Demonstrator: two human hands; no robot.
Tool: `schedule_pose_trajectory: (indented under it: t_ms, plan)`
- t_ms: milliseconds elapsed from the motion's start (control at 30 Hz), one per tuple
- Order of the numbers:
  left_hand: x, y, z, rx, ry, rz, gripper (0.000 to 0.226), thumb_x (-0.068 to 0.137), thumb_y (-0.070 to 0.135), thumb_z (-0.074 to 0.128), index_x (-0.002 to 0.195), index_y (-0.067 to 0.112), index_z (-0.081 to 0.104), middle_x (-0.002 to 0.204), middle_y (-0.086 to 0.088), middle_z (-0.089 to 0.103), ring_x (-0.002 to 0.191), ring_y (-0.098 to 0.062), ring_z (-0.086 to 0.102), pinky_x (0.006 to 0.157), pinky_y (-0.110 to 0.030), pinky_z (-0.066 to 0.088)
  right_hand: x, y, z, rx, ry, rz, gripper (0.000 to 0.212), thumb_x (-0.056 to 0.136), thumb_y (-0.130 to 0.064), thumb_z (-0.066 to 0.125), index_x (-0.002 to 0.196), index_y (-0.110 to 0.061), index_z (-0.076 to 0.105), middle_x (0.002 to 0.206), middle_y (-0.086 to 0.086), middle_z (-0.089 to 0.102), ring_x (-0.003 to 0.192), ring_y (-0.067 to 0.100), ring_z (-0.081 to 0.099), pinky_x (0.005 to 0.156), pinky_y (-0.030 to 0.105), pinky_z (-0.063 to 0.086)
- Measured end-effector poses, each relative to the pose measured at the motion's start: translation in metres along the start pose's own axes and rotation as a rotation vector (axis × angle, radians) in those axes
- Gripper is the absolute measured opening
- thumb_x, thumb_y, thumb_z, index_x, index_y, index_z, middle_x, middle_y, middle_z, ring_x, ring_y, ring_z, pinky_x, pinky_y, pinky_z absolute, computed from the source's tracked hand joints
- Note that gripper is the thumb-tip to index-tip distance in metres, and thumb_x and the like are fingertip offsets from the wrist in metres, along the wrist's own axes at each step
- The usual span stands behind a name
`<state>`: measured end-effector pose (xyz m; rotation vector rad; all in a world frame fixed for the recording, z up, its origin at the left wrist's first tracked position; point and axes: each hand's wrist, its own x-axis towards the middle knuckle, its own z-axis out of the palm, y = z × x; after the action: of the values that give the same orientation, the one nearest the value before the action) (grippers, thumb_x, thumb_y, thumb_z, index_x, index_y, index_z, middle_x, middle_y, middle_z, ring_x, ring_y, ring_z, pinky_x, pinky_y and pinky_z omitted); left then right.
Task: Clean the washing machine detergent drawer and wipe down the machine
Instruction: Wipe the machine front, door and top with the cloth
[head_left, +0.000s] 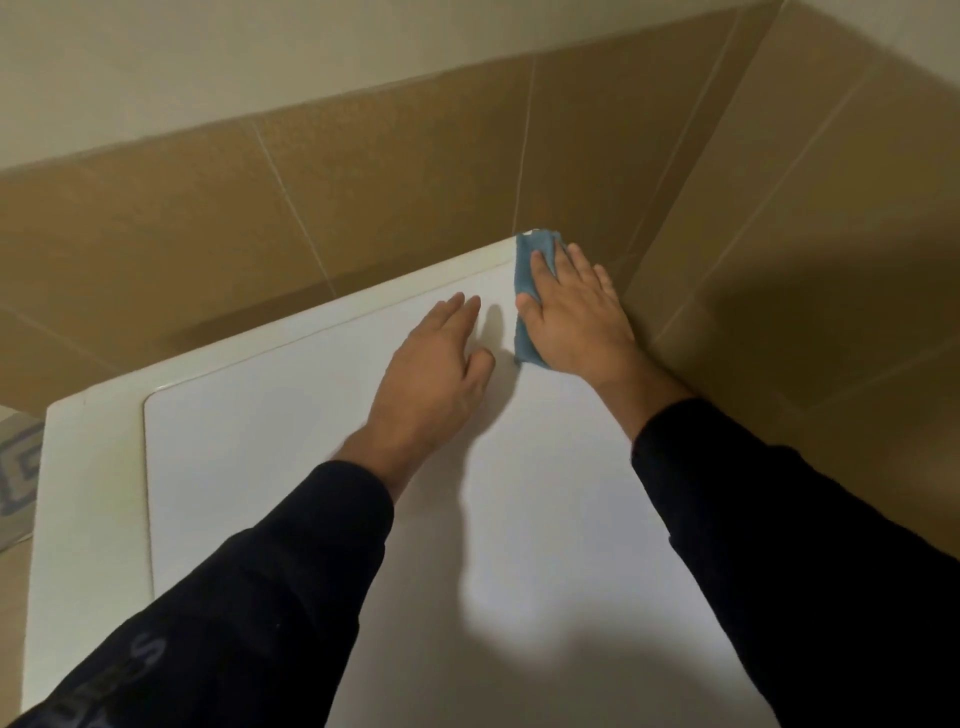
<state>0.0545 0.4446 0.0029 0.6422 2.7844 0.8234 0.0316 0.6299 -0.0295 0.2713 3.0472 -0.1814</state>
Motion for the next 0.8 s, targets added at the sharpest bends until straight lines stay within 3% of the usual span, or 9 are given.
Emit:
schedule_pose_trajectory:
  t_ms: [200,433,667,800]
  plan:
    - [0.017,-0.002,-0.002,-0.032,0.019,0.012,0.056,0.098,0.021,0.044,0.153,0.014,0.031,0.16,-0.004,0.028,0.148,-0.017,0.023,0.118,-0.028,0.018,0.054,-0.017,-0.004,0.018,0.013,0.002,0.06,0.104,-0.044,0.017,0.157,-0.016,0.014,0.165,0.007,0.01,0.152,0.024,0.002,0.123,0.043,0.003]
    - [0.017,-0.015,-0.012,-0.067,0.065,-0.019,0.055,0.099,0.023,0.045,0.153,0.017,0.032,0.16,0.0,0.028,0.147,-0.015,0.024,0.117,-0.026,0.018,0.014,-0.021,0.001,-0.048,0.017,-0.11,0.064,0.104,-0.048,0.016,0.158,-0.015,0.007,0.166,0.008,0.003,0.152,0.023,-0.002,0.123,0.042,0.0]
    - [-0.001,-0.028,-0.019,-0.071,0.087,-0.044,0.054,0.1,0.022,0.044,0.152,0.017,0.033,0.159,0.0,0.03,0.146,-0.016,0.026,0.118,-0.031,0.022,0.056,-0.046,-0.001,-0.001,0.031,0.015,0.063,0.102,-0.047,0.02,0.157,-0.016,0.015,0.165,0.009,0.012,0.152,0.027,0.004,0.123,0.044,0.003]
    - [-0.012,-0.026,-0.018,-0.077,0.099,-0.051,0.053,0.1,0.022,0.044,0.152,0.015,0.033,0.158,-0.001,0.032,0.146,-0.016,0.028,0.117,-0.029,0.022,0.031,-0.058,0.001,0.003,-0.001,-0.132,0.061,0.104,-0.046,0.017,0.158,-0.019,0.007,0.166,0.004,0.001,0.152,0.023,-0.004,0.123,0.043,-0.001]
